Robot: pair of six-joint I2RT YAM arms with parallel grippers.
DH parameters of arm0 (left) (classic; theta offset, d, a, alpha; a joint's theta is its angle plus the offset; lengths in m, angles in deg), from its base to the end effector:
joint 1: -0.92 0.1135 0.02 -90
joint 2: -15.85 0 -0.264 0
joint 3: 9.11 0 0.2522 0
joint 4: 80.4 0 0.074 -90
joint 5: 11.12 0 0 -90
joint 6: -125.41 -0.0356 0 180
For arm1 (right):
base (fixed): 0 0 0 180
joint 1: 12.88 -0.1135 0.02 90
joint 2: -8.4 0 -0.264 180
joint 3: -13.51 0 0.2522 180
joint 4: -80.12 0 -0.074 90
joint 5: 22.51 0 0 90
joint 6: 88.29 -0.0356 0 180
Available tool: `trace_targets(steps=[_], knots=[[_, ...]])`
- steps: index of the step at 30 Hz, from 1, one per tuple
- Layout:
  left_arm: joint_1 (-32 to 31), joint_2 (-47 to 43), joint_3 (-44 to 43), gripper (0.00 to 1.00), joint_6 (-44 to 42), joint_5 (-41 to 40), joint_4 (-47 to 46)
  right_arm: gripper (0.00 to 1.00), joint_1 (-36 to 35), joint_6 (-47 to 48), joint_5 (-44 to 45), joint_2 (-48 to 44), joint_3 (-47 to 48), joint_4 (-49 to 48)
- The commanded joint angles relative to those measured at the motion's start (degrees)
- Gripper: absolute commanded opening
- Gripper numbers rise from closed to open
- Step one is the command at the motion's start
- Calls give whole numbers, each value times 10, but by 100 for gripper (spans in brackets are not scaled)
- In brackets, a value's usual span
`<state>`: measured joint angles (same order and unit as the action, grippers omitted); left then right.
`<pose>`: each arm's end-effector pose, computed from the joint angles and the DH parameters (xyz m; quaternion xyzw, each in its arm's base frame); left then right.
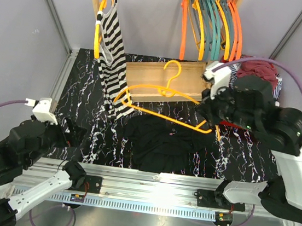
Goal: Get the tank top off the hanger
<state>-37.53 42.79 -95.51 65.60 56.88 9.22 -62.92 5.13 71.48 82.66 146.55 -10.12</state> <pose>0.0125 0.0071 0.3966 -0.0337 0.8554 -0.1395 0.4976 0.1130 0.1310 0.5269 -0.3759 0.7845 0.1670 0.4641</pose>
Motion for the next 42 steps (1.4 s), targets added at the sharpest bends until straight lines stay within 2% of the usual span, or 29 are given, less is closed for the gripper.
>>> trace_targets(steps=[1,5,7,8,11,16,18,22,24,42], knots=[[0,9,20,99,-8,33,-54,0,-1,-30,92,-6,18,-38],[0,36,15,99,-11,48,-69,0,-3,11,224,47,112,-91],[0,41,5,99,-13,47,-71,0,-4,47,260,96,146,-112],[0,46,1,99,-14,45,-70,0,-9,61,299,110,161,-154],[0,48,-7,99,-7,43,-68,0,-20,104,384,167,179,-230],[0,46,-9,99,4,42,-67,0,-22,150,484,273,225,-304],[0,45,-8,99,6,42,-70,0,-21,194,513,294,216,-400],[0,44,-6,99,9,45,-84,0,-20,307,520,317,203,-590],[0,44,-4,99,11,47,-88,0,-19,337,518,344,220,-613],[0,62,-13,99,-9,48,-99,0,56,259,401,481,337,-585]])
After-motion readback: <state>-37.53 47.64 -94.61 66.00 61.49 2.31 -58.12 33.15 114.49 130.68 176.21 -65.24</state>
